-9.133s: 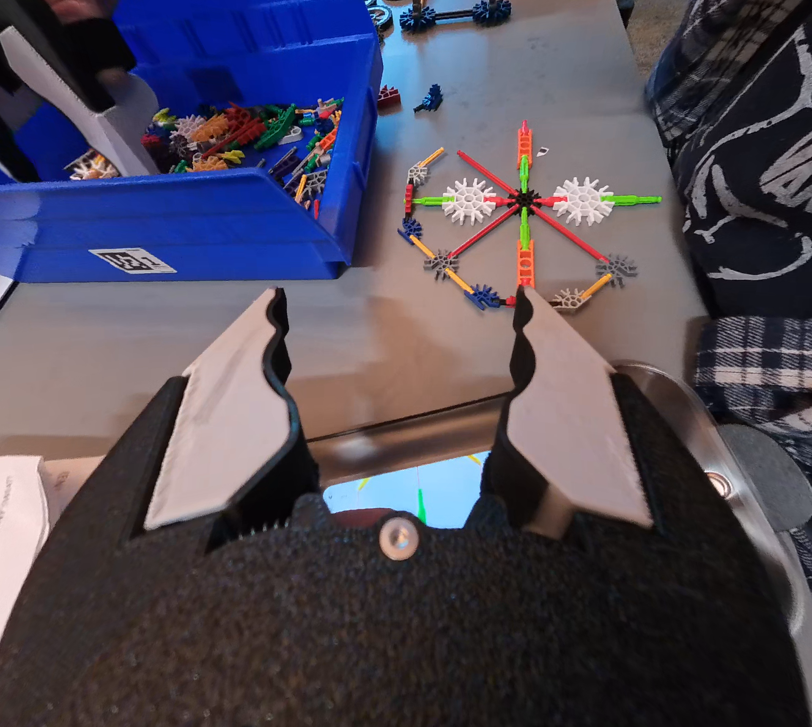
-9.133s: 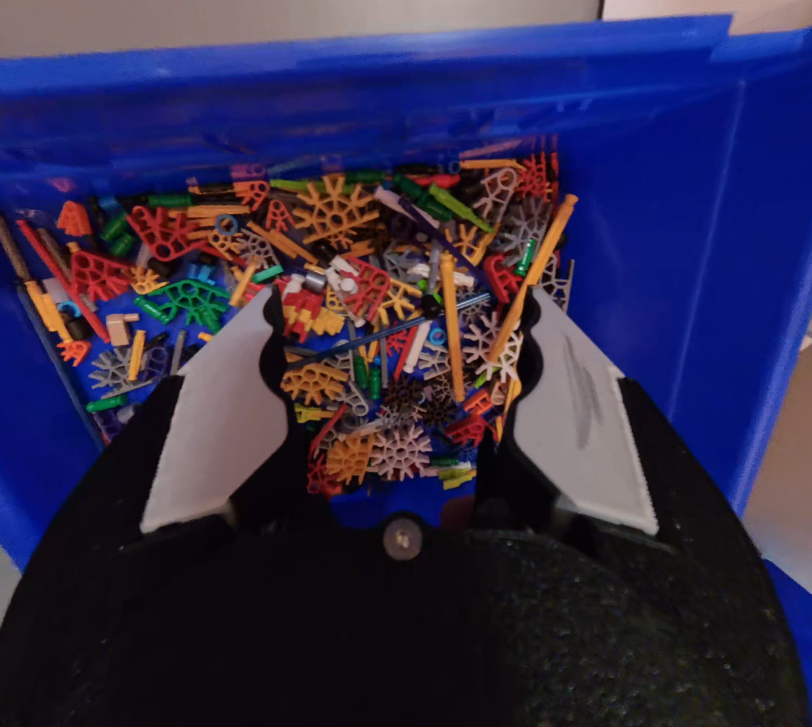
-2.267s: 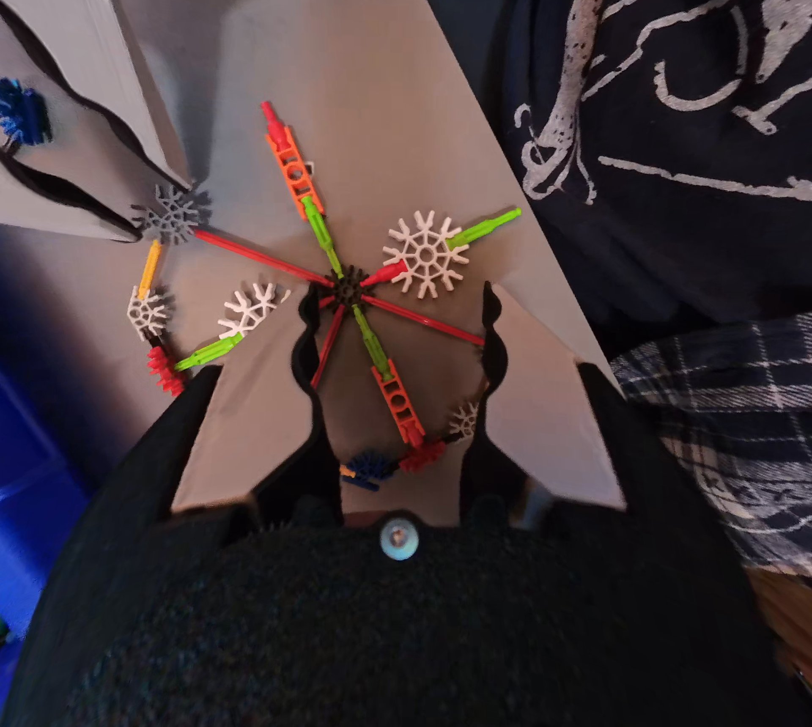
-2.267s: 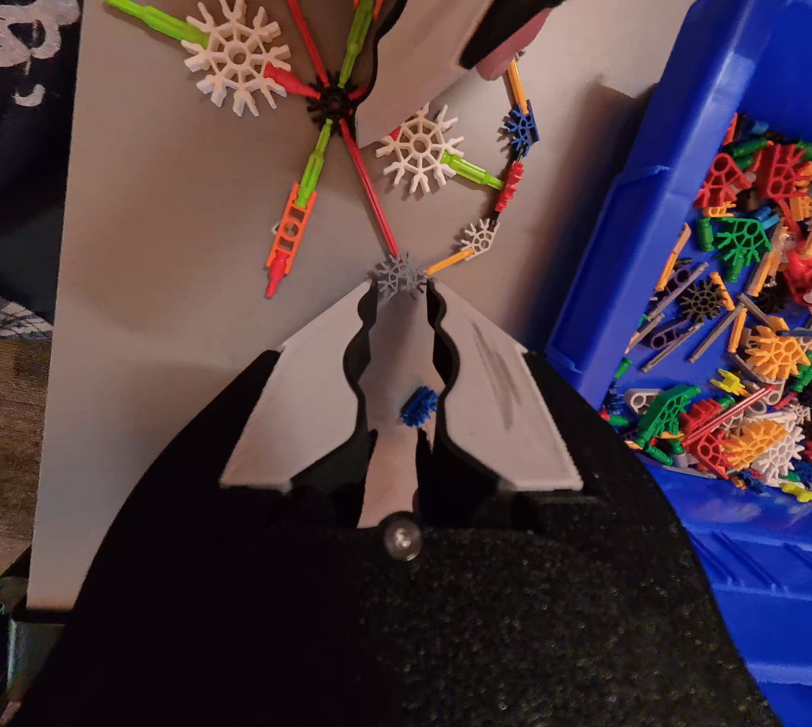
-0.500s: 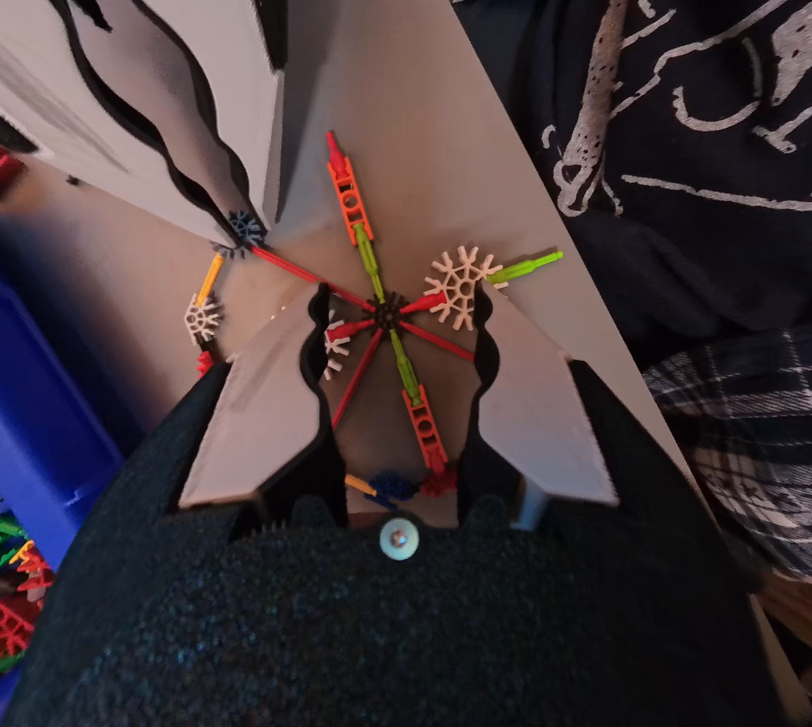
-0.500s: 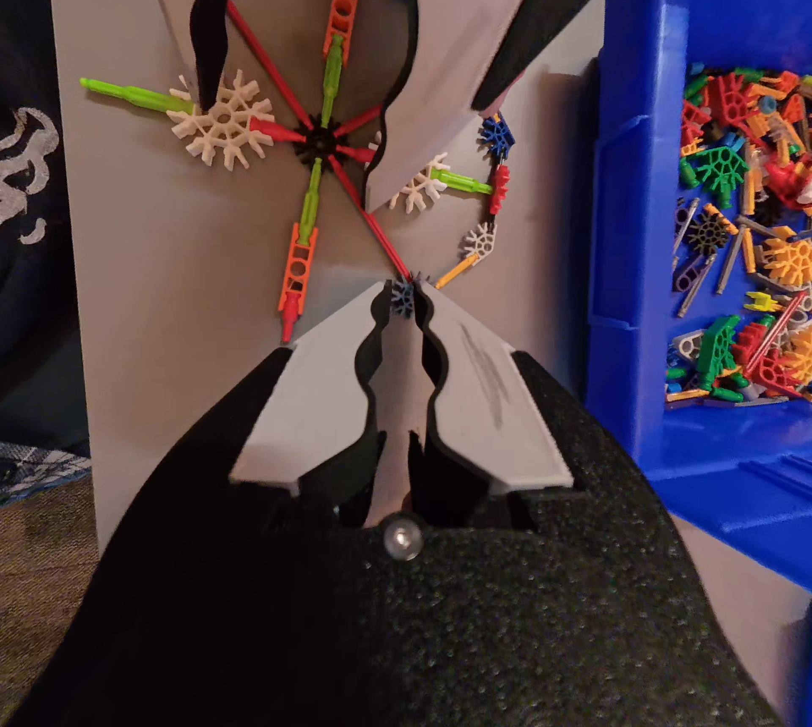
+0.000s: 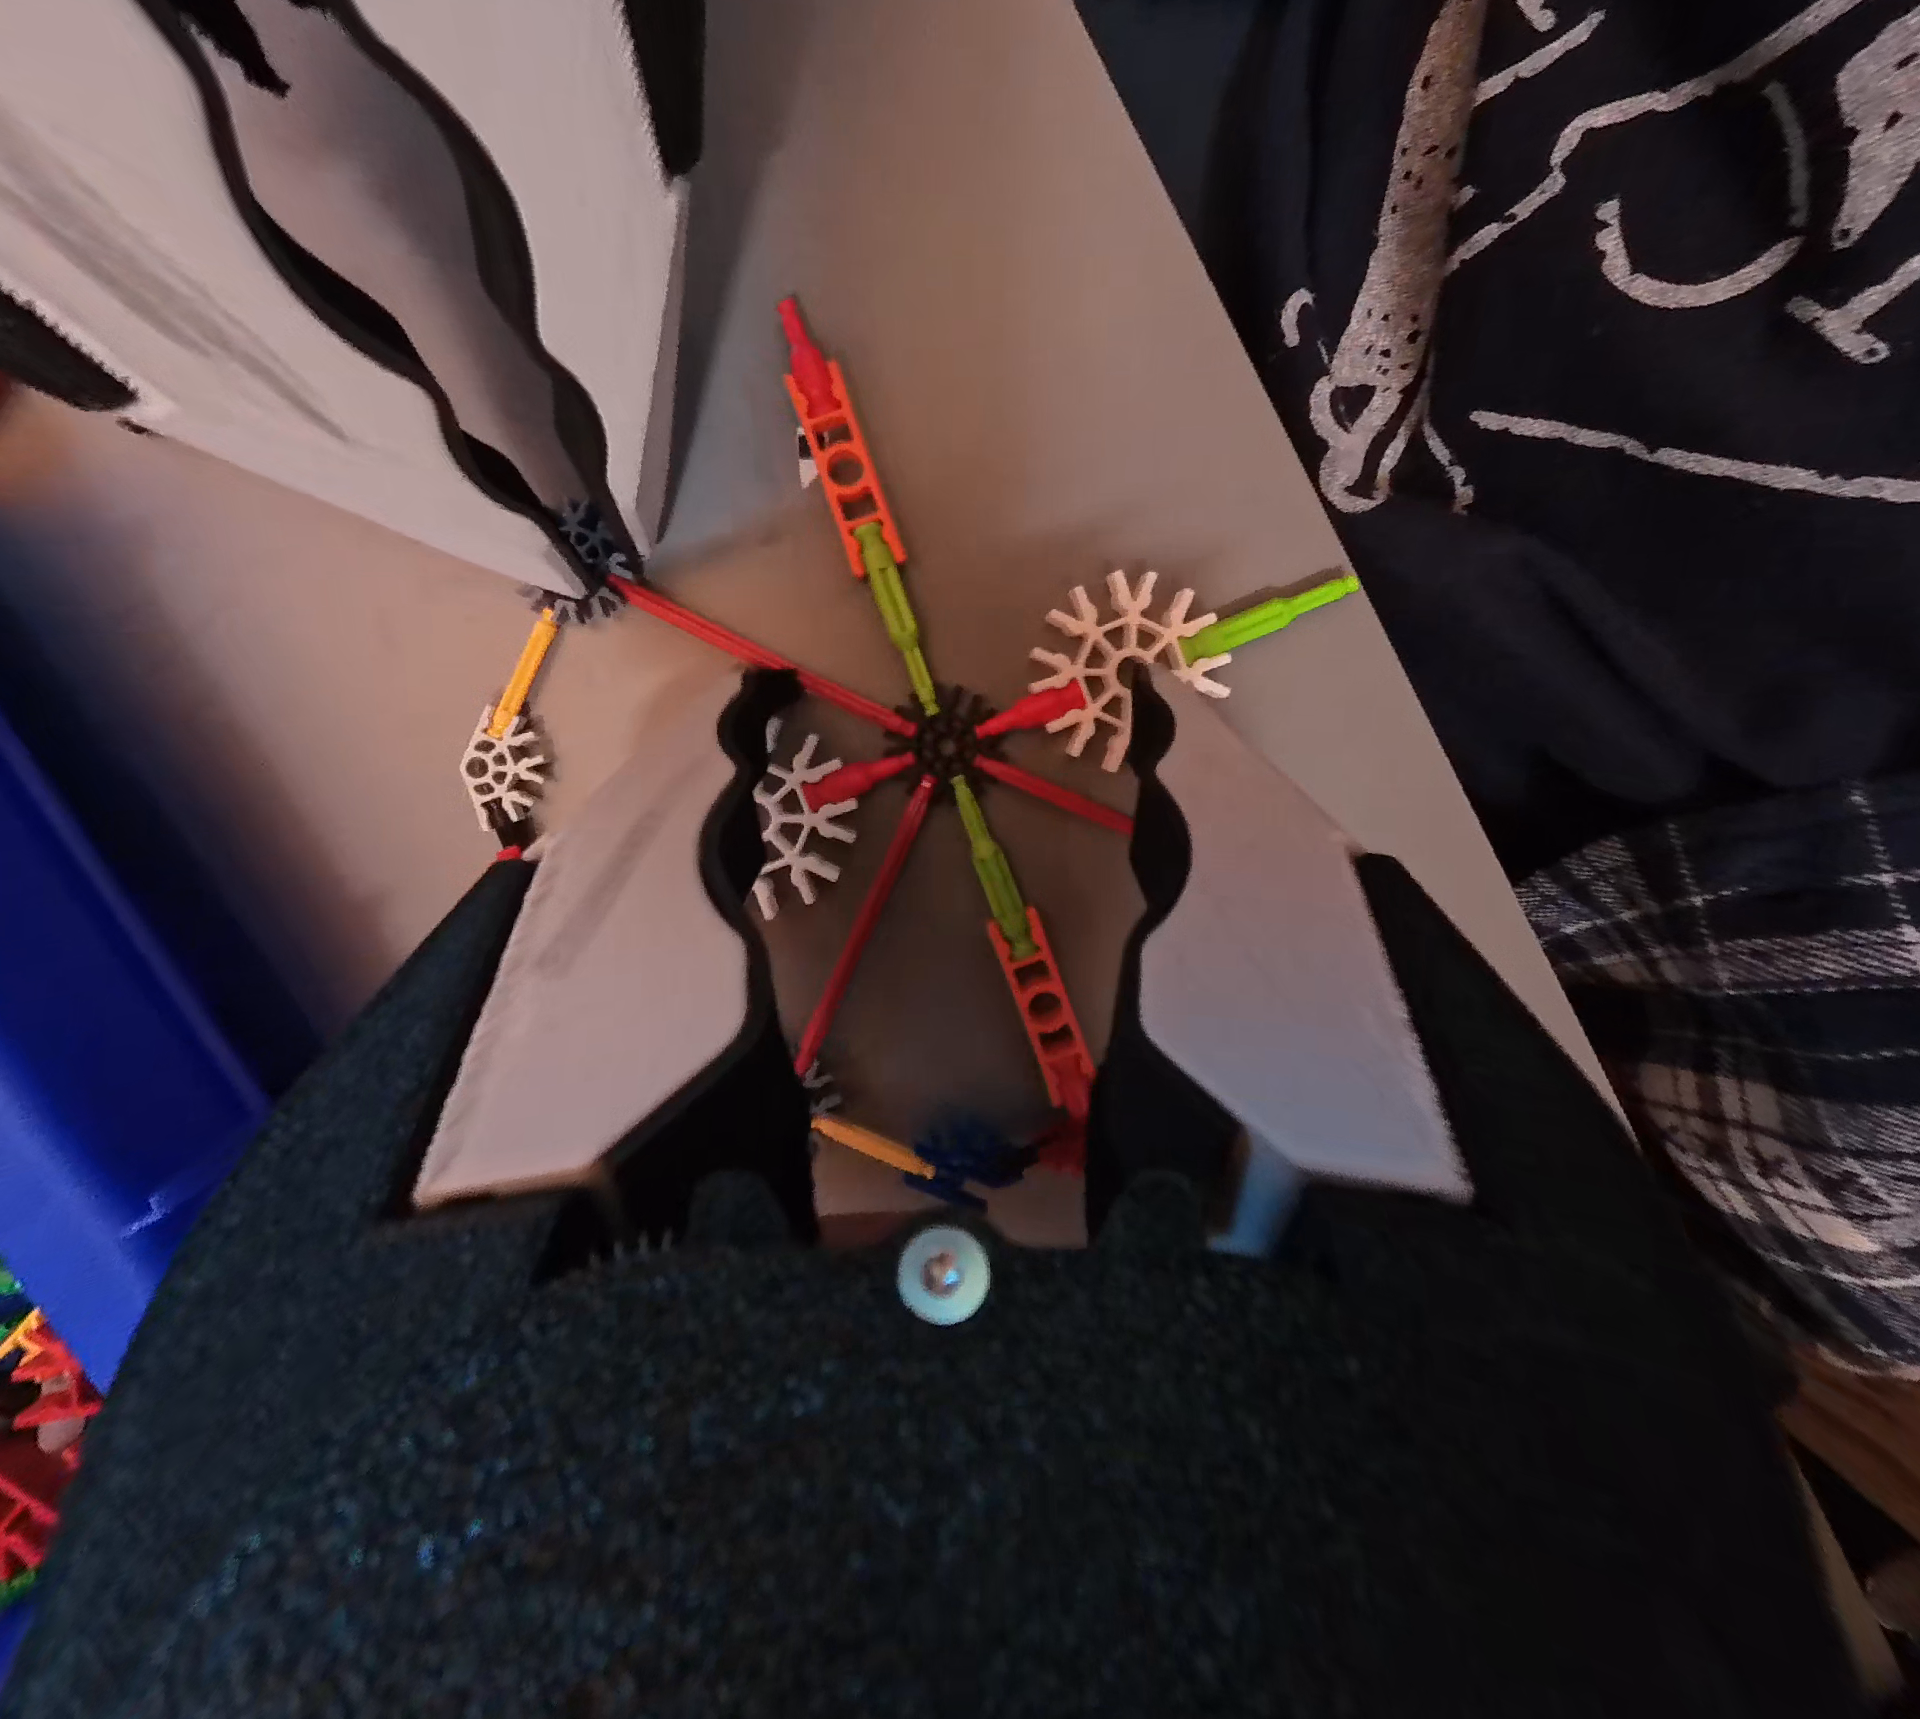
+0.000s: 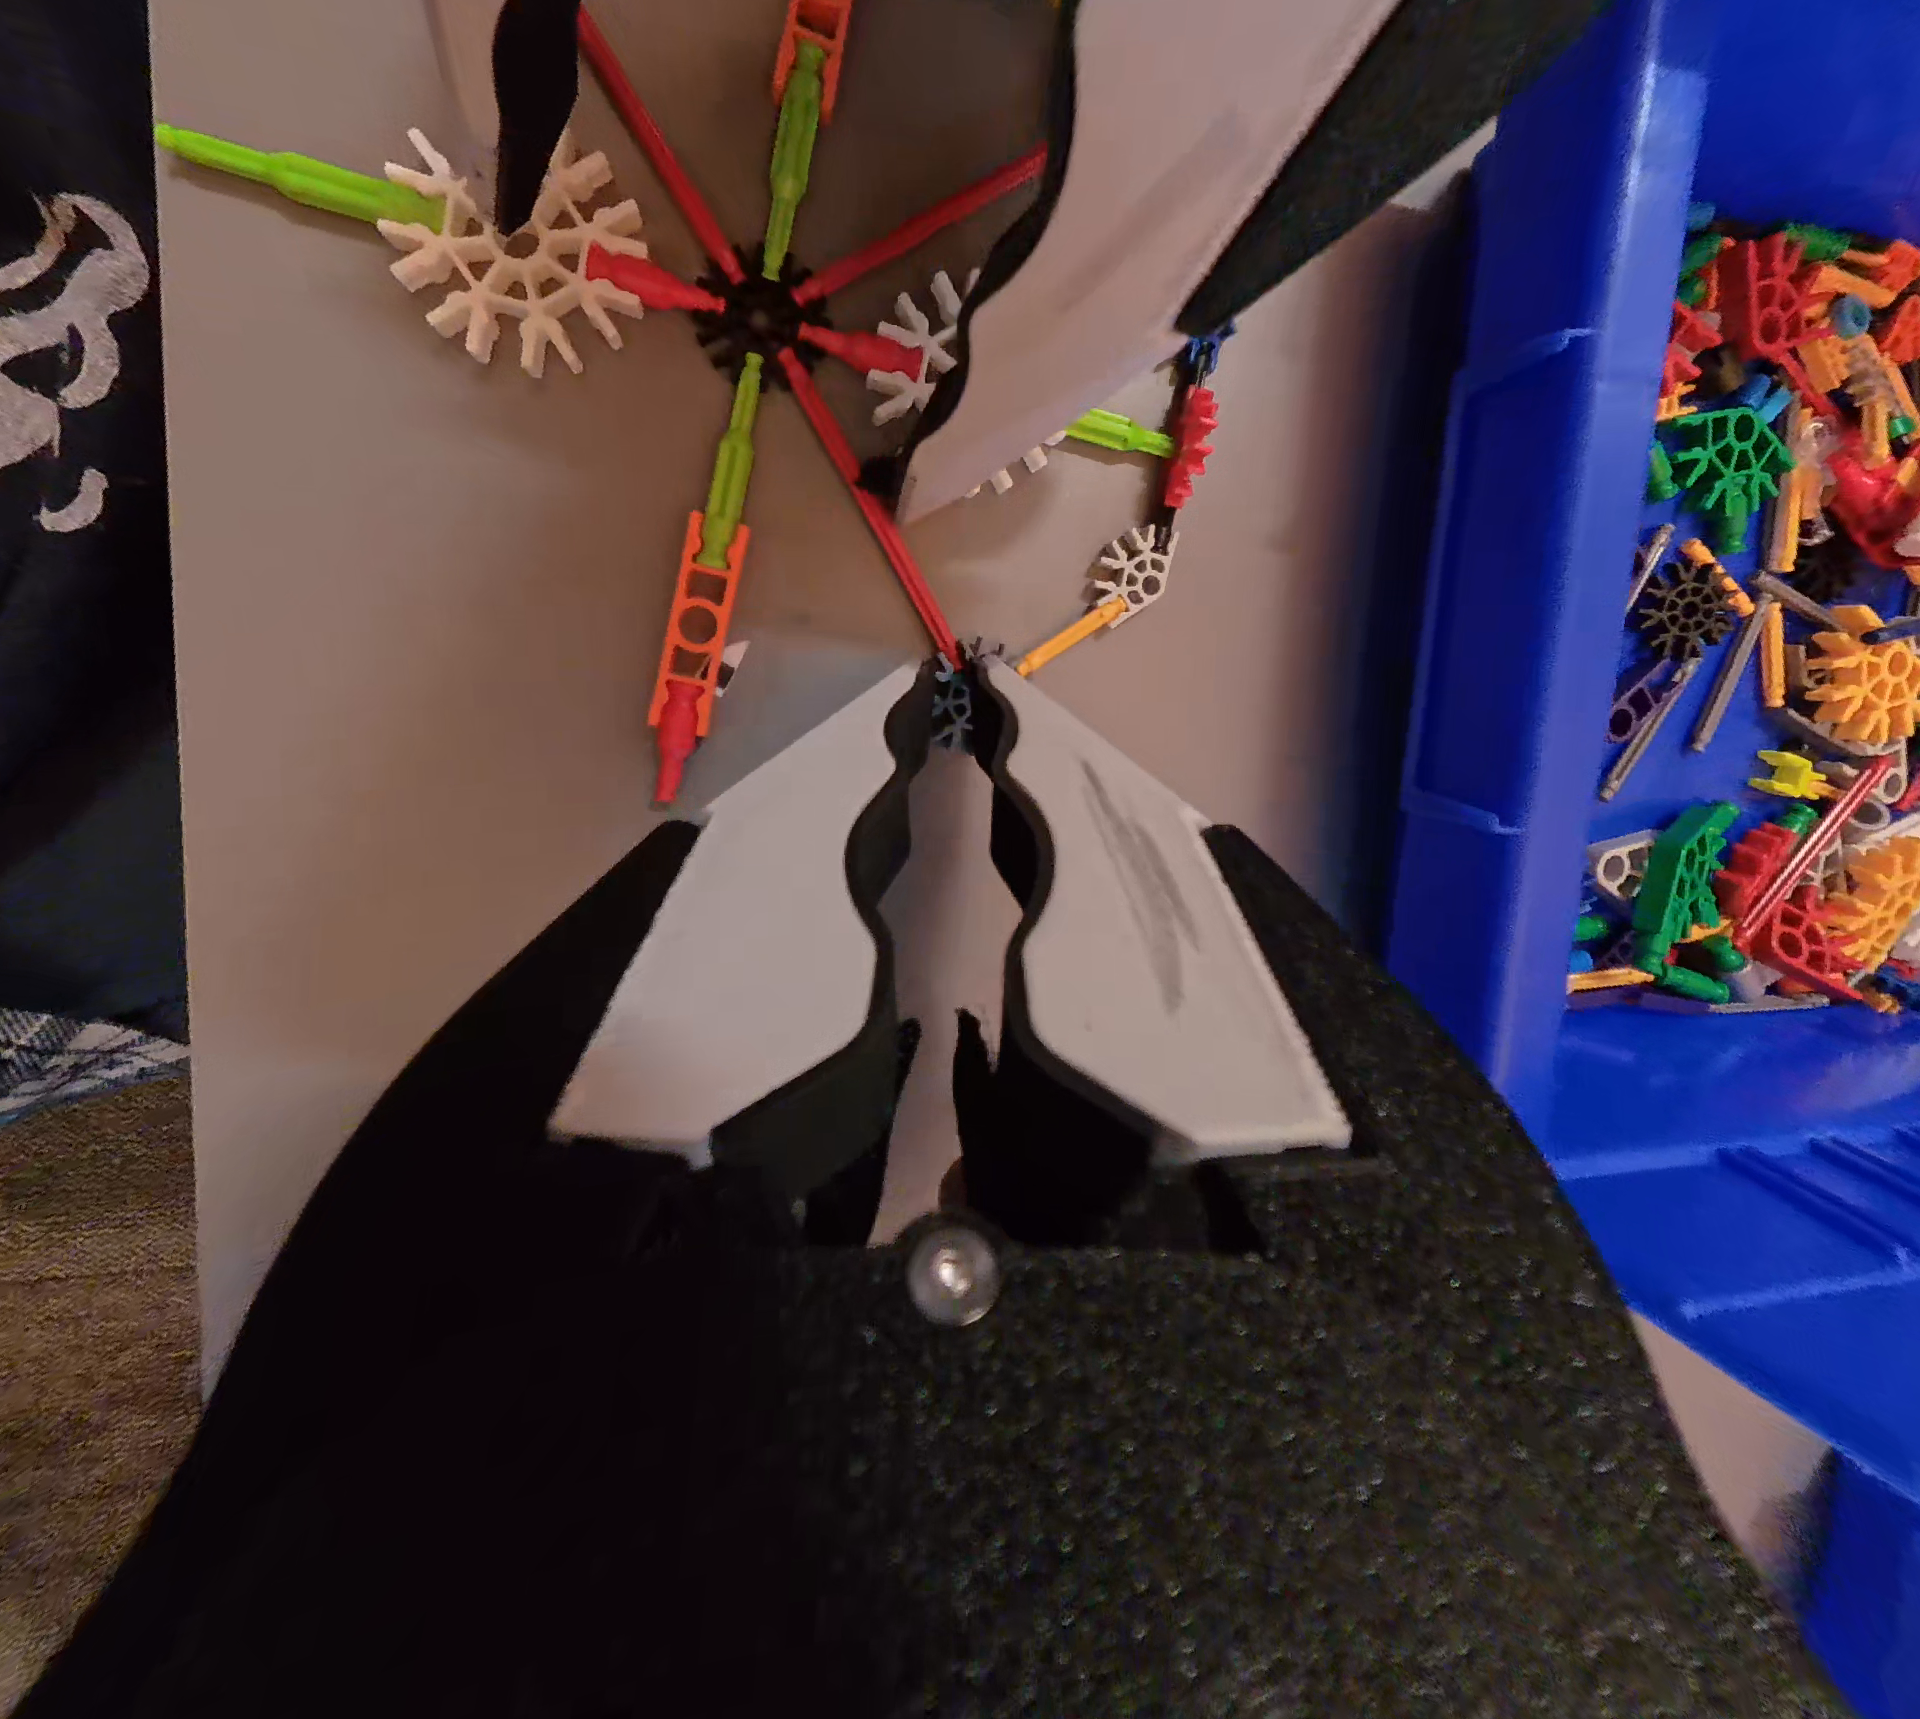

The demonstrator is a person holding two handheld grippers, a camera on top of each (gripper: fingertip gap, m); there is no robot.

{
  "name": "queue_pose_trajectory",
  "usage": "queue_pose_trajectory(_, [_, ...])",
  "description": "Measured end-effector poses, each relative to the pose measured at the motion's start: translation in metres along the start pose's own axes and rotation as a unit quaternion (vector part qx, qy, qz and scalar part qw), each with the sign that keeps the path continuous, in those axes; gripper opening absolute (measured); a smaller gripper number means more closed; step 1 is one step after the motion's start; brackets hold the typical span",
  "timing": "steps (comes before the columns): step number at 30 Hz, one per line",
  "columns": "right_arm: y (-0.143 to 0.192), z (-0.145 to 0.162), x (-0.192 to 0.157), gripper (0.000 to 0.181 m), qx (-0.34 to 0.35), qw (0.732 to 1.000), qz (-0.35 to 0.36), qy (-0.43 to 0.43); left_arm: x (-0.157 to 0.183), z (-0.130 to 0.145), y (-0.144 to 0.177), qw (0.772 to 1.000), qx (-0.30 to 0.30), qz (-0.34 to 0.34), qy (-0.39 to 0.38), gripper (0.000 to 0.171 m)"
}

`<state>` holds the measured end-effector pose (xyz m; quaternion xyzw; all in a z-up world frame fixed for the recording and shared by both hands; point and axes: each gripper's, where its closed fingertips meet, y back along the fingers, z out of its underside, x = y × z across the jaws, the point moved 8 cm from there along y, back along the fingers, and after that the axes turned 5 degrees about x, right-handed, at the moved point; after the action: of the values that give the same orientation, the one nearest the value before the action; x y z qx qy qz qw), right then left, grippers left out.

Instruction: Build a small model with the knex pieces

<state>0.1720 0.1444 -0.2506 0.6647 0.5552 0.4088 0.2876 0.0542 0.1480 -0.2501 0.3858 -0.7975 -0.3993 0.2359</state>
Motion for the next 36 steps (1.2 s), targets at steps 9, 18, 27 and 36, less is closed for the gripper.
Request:
queue_pose_trajectory(9, [-0.002,-0.002,0.0,0.0,-0.007,1.0,-0.028,-0.005,0.001,0.004,0.0,1.0,0.008,0.005,0.007,0.07])
queue_pose_trajectory(18, [0.017,0.005,0.006,0.014,0.038,0.996,0.004,-0.084,-0.002,0.007,0.009,0.999,0.029,-0.019,0.012,0.065])
queue_pose_trajectory(27, [0.001,0.01,-0.003,0.024,0.035,0.989,0.051,-0.135,-0.035,-0.006,0.019,0.992,0.031,-0.12,0.0,0.042])
queue_pose_trajectory(36, [-0.001,0.014,-0.005,0.016,0.054,0.987,0.059,-0.139,-0.048,-0.005,-0.001,0.989,-0.024,-0.142,-0.028,0.022])
